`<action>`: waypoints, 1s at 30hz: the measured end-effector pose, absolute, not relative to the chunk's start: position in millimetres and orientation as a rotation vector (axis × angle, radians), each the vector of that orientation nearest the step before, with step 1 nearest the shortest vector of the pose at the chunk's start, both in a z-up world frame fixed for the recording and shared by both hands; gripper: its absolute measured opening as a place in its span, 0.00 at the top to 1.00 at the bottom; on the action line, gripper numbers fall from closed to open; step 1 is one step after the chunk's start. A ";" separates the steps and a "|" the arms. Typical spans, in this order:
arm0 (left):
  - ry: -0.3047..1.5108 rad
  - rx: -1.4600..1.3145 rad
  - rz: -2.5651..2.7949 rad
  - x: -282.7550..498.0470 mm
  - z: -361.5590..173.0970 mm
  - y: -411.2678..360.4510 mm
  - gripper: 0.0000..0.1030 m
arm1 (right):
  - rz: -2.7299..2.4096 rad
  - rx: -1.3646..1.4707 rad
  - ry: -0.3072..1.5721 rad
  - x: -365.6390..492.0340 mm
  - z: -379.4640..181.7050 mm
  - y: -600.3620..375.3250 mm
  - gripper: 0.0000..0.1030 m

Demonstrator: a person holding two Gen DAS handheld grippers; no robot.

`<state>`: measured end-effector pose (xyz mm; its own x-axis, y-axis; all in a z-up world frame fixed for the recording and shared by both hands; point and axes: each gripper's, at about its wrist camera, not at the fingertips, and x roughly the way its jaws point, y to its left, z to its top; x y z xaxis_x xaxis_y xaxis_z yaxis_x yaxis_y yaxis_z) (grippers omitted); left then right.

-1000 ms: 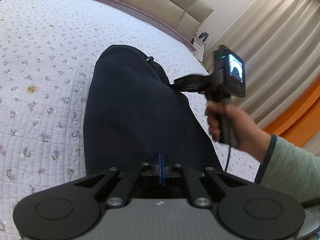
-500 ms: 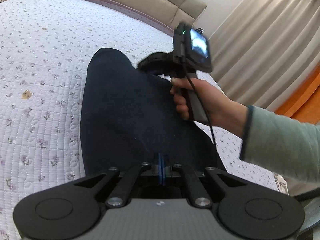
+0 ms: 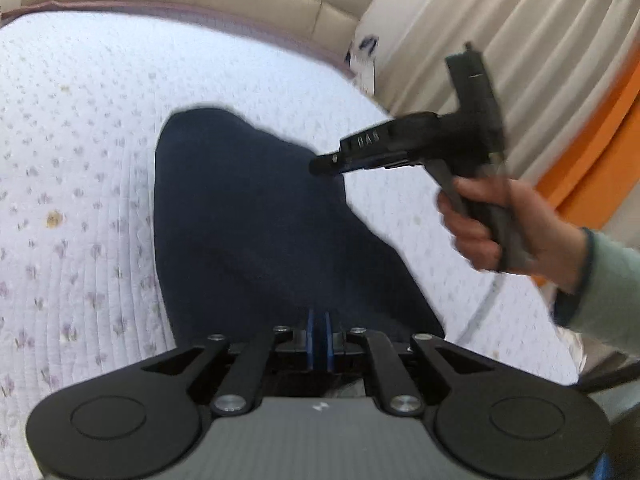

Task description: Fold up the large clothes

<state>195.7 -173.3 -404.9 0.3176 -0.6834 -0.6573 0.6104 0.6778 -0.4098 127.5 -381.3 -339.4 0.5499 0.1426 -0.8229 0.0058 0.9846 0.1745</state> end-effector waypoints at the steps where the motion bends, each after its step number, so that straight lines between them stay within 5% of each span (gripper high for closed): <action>1: 0.919 -0.074 -0.844 194.8 -410.1 -174.1 0.94 | 0.077 0.128 1.017 122.9 -348.9 -370.6 0.79; 6: 0.973 -0.230 -0.835 202.6 -421.5 -159.2 0.96 | 0.016 0.105 1.010 113.4 -377.8 -367.1 0.85; 11: 0.946 -0.221 -0.841 191.1 -404.2 -147.9 0.87 | 0.067 0.114 0.967 74.4 -340.3 -356.3 0.71; 23: 0.975 -0.182 -0.777 186.6 -419.7 -159.1 0.91 | -0.002 0.133 1.178 -4.4 -390.8 -360.5 0.71; 26: 0.957 -0.204 -0.744 185.8 -409.8 -147.9 0.90 | 0.006 0.204 1.152 -5.6 -379.8 -377.0 0.59; 28: 0.928 -0.206 -0.702 188.6 -399.4 -144.1 0.86 | -0.009 0.241 1.115 -3.5 -370.8 -389.5 0.28; 30: 0.889 -0.215 -0.643 195.6 -389.7 -142.8 0.83 | -0.040 0.255 1.036 0.4 -359.2 -399.7 0.17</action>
<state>195.6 -142.8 -389.7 0.4582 -0.6030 -0.6530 0.4305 0.7933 -0.4305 0.4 -399.7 -359.2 0.5121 0.0872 -0.8545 0.1530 0.9696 0.1907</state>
